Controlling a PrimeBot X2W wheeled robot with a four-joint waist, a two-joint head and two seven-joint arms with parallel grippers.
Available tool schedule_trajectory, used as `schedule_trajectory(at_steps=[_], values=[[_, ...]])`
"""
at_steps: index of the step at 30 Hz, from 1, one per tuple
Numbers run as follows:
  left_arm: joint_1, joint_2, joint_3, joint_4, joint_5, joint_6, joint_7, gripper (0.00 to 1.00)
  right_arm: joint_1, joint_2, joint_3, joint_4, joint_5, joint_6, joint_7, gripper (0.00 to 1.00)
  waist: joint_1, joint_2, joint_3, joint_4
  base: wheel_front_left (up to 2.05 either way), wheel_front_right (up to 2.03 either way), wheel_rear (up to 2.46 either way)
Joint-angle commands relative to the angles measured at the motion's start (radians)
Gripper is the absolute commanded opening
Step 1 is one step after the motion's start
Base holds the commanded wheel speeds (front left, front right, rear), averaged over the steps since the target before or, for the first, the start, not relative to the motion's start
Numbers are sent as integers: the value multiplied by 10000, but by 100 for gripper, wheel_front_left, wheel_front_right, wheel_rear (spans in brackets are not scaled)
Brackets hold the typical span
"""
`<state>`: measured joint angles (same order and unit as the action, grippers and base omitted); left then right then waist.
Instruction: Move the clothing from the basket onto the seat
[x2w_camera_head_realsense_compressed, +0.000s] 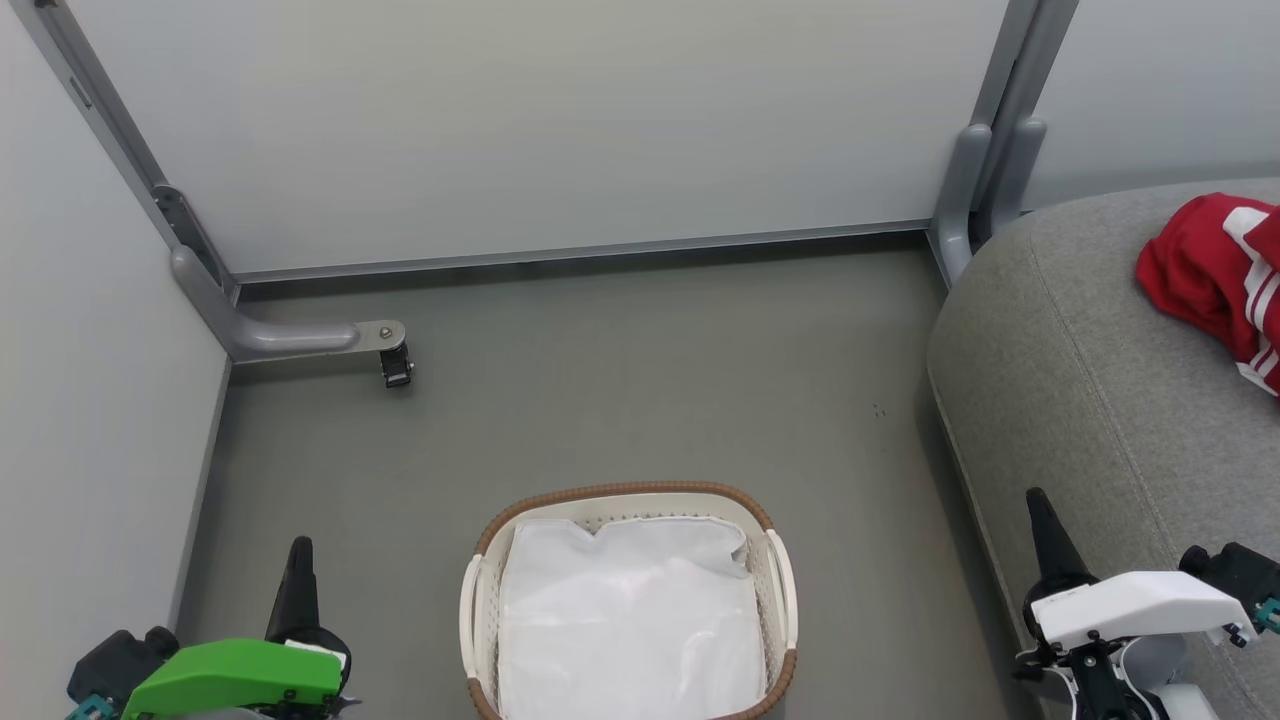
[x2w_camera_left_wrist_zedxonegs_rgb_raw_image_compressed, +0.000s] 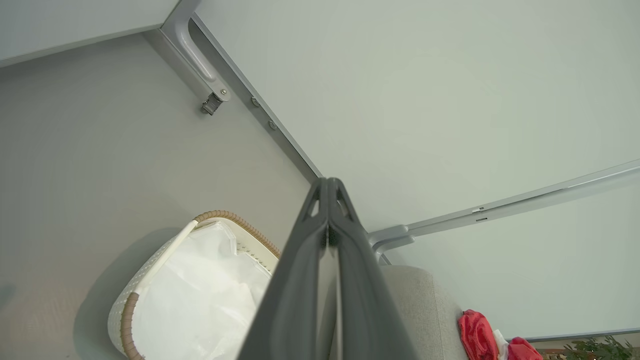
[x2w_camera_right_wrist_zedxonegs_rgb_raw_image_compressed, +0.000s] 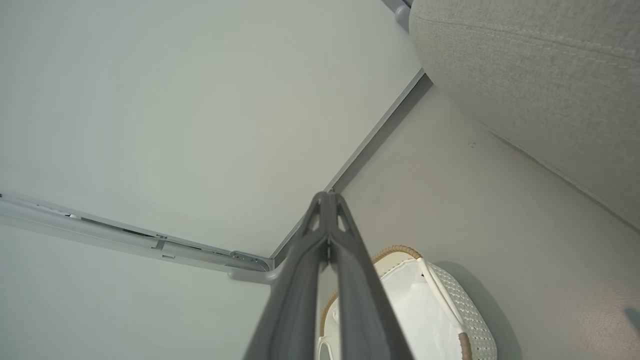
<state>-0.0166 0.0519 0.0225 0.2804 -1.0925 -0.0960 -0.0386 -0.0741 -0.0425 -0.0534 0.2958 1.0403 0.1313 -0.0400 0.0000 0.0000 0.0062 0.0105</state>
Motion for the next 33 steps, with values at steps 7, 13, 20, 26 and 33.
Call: schedule_trajectory(at_steps=[7, 13, 20, 26, 33], values=[[-381, 17, 170, -162, -838, -99, 226, 0, -258, -69, -122, -205, 894, -5, 246, 0, 0, 0, -3, -11, 0, 0, 0], [-477, 14, 271, -186, -1365, -121, 393, 0, -277, -73, -184, -248, 1479, -6, 405, 0, 0, 0, -6, -20, 0, 0, 0], [-542, 10, 366, -212, -1957, -169, 569, 0, -289, -78, -249, -295, 2132, -6, 584, 0, 0, 0, -9, -31, 0, 0, 0], [-621, 7, 452, -241, -2431, -207, 719, 0, -287, -81, -305, -328, 2655, -7, 730, 0, 0, 0, -12, -40, 0, 0, 0], [-709, 3, 557, -272, -2959, -226, 881, 0, -313, -86, -366, -369, 3240, -6, 886, 0, 0, 0, -15, -50, 0, 0, 0]])
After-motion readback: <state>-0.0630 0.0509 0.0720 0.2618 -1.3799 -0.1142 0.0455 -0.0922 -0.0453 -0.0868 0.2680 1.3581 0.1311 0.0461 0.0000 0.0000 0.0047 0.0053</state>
